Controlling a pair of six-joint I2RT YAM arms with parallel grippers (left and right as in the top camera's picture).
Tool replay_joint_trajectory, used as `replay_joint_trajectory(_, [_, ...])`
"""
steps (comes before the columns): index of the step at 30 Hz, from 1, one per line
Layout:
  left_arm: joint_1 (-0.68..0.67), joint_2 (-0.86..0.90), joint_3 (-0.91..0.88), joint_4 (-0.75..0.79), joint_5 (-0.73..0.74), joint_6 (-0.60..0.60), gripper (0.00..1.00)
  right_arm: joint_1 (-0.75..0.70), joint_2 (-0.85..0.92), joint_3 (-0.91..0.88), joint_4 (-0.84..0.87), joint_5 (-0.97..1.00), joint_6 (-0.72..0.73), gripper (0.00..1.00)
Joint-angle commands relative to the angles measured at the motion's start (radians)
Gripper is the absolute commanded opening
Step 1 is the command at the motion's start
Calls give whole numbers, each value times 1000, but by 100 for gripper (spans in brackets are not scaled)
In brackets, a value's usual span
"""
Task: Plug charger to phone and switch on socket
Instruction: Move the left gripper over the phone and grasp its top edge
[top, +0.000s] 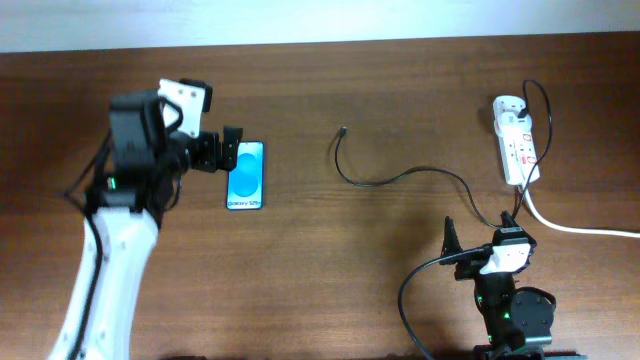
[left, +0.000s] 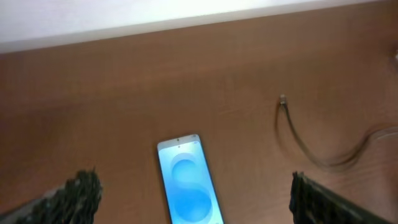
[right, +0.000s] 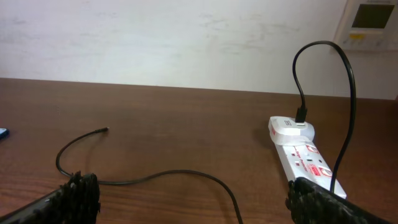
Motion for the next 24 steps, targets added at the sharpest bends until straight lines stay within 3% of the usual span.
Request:
replay_joint_trajectory(1, [4,187,253,-186,12,24,99,6,-7,-5,-4,12,11,98])
replay_joint_trajectory(3, [3,322,423,-371,11,41,99,6,-7,-5,-4,12,11,98])
replay_joint_trajectory(5, [-4,384,472,-437,24,40,99,6,-7,-5,-4,12,11,99])
replay_joint_trajectory(13, [-12,457,471,-387,66,12,100,6,-7,-5,-4,12,11,98])
replay_joint_trajectory(15, [-57,513,471,-387,-95,-144,99,6,-7,-5,-4,12,11,99])
replay_joint_trajectory(24, [-171,697,472,-412,-242,-298,99,6,-7,-5,-4,12,11,98])
